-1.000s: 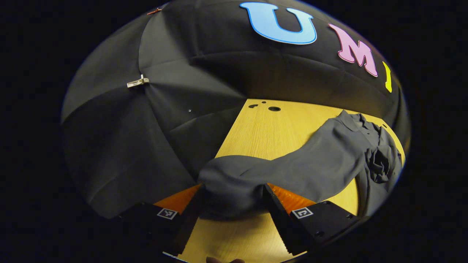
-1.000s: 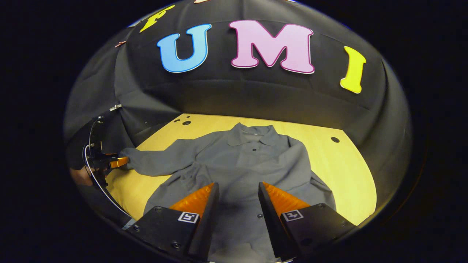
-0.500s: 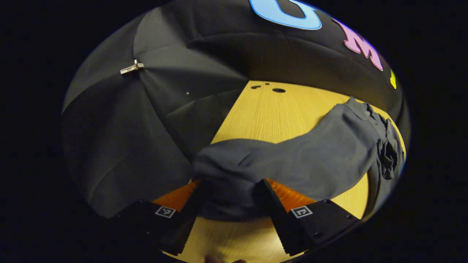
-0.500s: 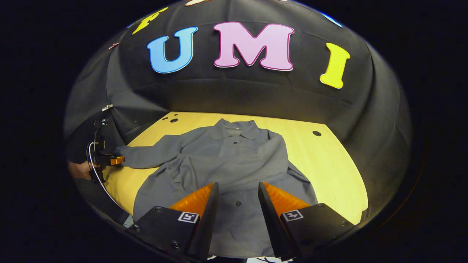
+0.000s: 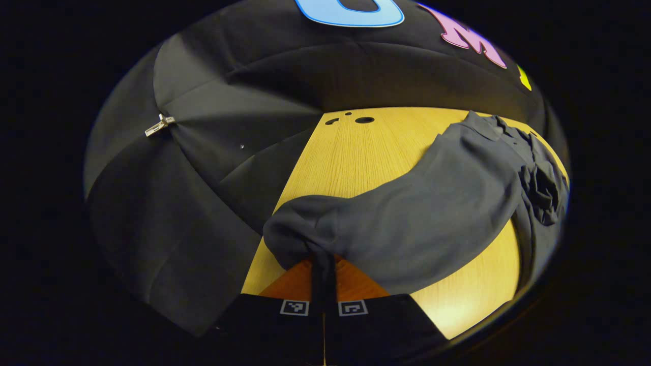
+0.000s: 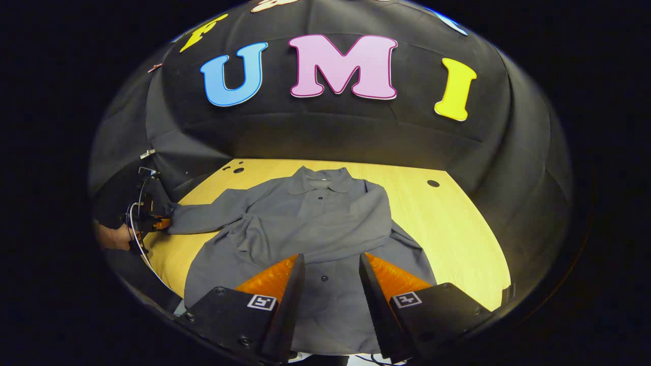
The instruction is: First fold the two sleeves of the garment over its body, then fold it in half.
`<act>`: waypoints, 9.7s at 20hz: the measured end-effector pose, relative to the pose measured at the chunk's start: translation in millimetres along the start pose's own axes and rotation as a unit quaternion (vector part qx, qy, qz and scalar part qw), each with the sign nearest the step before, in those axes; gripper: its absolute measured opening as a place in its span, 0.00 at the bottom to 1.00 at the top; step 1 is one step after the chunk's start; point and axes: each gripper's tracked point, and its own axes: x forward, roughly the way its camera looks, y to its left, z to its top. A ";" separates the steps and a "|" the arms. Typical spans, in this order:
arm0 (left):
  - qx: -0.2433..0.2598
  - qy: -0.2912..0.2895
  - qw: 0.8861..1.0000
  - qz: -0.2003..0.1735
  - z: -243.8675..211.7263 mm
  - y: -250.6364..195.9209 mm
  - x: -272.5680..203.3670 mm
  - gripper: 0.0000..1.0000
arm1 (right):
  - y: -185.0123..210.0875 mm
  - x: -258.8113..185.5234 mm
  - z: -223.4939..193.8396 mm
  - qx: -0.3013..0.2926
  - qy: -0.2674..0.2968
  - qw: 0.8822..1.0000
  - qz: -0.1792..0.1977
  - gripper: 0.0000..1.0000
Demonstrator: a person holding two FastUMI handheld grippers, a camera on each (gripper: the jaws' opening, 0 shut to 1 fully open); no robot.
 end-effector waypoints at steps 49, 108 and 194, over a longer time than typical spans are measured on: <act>0.025 -0.146 0.974 -0.172 157.5 -454.8 -185.1 0.05 | -233.9 21.6 -23.9 0.074 -0.001 0.997 0.026 0.94; 0.028 0.036 0.991 -0.124 -102.8 -273.0 -219.2 0.96 | -199.0 -43.1 -189.2 0.066 0.175 0.982 -0.015 0.94; -0.060 -0.087 0.990 -0.090 242.3 -308.7 127.3 0.09 | -209.7 391.1 93.9 0.045 0.012 0.998 -0.047 0.10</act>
